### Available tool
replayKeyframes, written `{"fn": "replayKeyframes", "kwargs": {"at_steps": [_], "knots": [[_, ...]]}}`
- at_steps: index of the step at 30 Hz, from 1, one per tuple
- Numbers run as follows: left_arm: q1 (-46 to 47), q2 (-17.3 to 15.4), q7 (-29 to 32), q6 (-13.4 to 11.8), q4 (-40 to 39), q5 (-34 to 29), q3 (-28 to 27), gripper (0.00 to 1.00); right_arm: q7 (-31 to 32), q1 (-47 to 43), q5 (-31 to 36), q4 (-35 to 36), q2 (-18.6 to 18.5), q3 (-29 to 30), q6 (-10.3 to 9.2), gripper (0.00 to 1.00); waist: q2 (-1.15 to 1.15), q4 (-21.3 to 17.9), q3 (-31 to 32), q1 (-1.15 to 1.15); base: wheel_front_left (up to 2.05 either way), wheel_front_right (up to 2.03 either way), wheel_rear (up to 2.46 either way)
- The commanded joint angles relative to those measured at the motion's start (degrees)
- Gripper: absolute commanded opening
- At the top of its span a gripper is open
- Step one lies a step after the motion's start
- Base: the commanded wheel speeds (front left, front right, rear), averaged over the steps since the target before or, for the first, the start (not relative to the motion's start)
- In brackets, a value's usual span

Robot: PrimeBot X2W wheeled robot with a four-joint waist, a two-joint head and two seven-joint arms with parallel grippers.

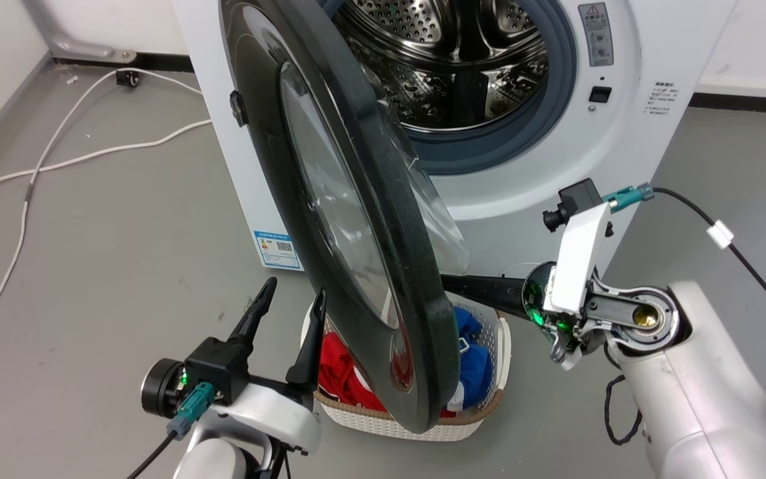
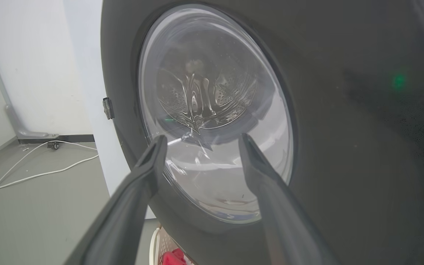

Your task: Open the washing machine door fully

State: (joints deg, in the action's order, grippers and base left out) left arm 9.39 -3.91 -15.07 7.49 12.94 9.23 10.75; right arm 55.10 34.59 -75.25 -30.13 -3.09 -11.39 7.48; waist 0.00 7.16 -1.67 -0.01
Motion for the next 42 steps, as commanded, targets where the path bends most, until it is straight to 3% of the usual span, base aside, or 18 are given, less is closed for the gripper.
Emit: {"fn": "replayKeyframes", "kwargs": {"at_steps": [1,3,6,12,23,24,25,26,27,35,42], "knots": [[-1.0,-0.19,-0.14,-0.02,0.05,-0.28,-0.07,1.0,-2.21,-1.33,-0.49,0.14,0.35,-0.99,0.02,0.0,0.0,0.02,0.55,0.01,0.0,0.0,0.0],[-1.07,-0.17,-0.14,-0.02,0.03,-0.33,-0.15,1.0,-3.79,-1.47,-0.23,0.02,0.34,-1.05,0.02,0.0,0.0,-0.05,0.73,0.01,0.0,0.0,0.0],[-1.77,-0.11,-0.14,-0.02,-0.09,-0.51,-0.37,1.0,-11.91,-2.48,1.86,-0.45,0.26,0.62,0.02,0.0,0.0,-0.51,1.27,0.01,0.0,0.0,0.0],[-2.08,-0.12,-0.14,-0.03,0.01,-0.63,-0.94,1.0,-21.8,-4.42,4.6,-0.03,-0.26,4.82,0.02,0.0,0.0,-1.54,1.69,0.01,0.0,0.0,0.0],[-3.44,-0.34,-0.14,-0.03,0.7,-0.51,-2.66,1.0,-38.23,-18.16,9.54,7.76,-4.45,13.17,0.02,0.0,0.0,-3.46,2.79,0.01,0.0,0.0,0.0],[-3.56,-0.37,-0.14,-0.03,0.75,-0.51,-2.86,1.0,-39.51,-19.63,10.26,8.57,-4.74,13.73,0.02,0.27,0.0,-3.56,2.86,0.01,0.0,0.0,0.0],[-3.78,-0.45,-0.14,-0.03,0.84,-0.59,-3.04,1.0,-40.9,-21.14,11.05,9.48,-4.99,14.43,0.02,0.48,0.0,-3.68,2.91,0.01,0.0,0.0,0.0],[-3.98,-0.46,-0.14,-0.03,0.87,-0.65,-3.16,1.0,-42.07,-22.55,11.81,10.32,-5.15,15.05,0.02,0.87,0.0,-3.78,2.93,0.01,0.0,0.0,0.0],[-4.2,-0.51,-0.14,-0.03,0.9,-0.71,-3.31,1.0,-43.45,-24.01,12.94,11.25,-5.39,15.55,0.02,1.0,0.0,-3.95,2.93,0.01,0.0,0.0,0.0],[-4.32,-0.68,-0.14,-0.13,0.92,-0.97,-4.72,1.0,-55.04,-30.85,28.89,18.14,-4.8,18.28,0.02,1.0,0.0,-5.51,2.51,0.01,0.0,0.0,0.0],[-3.96,-0.63,-0.14,-0.17,0.82,-1.06,-5.9,1.0,-59.96,-33.3,50.4,26.38,-3.73,22.34,0.02,1.0,0.0,-6.48,2.32,0.01,0.0,0.0,0.0]]}}
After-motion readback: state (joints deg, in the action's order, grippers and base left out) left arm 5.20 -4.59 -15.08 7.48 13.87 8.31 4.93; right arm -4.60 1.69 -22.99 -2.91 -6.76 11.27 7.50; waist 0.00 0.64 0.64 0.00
